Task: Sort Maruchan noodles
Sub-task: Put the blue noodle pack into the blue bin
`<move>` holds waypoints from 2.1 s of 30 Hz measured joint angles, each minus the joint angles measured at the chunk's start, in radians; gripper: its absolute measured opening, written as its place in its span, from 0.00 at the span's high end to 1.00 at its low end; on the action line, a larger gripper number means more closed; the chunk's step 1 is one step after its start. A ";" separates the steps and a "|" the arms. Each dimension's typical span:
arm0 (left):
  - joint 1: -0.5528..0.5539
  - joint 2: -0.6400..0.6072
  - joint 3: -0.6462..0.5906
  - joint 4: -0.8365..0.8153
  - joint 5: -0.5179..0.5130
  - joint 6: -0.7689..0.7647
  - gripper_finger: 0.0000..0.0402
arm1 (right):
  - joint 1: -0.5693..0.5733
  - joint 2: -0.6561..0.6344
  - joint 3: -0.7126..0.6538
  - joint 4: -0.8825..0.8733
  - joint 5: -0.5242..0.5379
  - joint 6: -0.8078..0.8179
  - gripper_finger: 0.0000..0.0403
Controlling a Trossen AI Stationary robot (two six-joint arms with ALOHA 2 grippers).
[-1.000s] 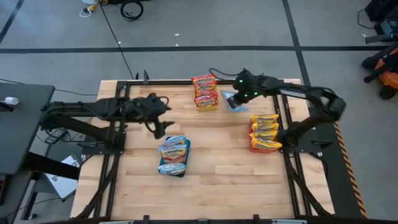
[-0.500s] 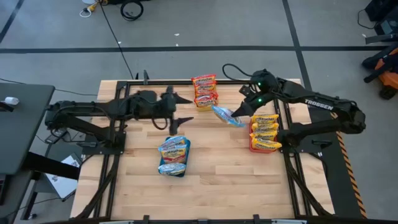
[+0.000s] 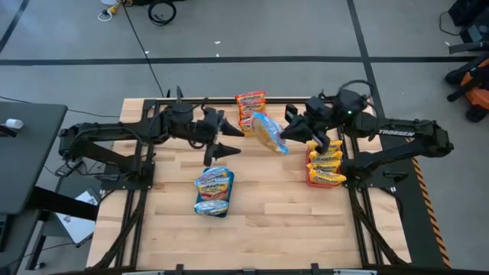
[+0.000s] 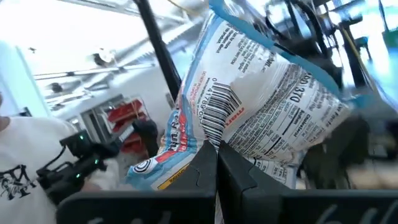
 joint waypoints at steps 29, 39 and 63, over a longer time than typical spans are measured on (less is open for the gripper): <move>0.007 0.218 -0.001 0.777 0.210 -0.235 0.25 | 0.033 0.209 0.000 0.347 0.019 0.117 0.99; 0.060 0.208 -0.001 0.730 0.297 -0.264 0.46 | 0.020 0.205 0.000 0.354 0.100 0.102 0.90; 0.026 -0.126 0.008 -0.909 -0.090 0.159 0.65 | -0.028 0.111 0.000 -0.040 0.345 -0.030 0.61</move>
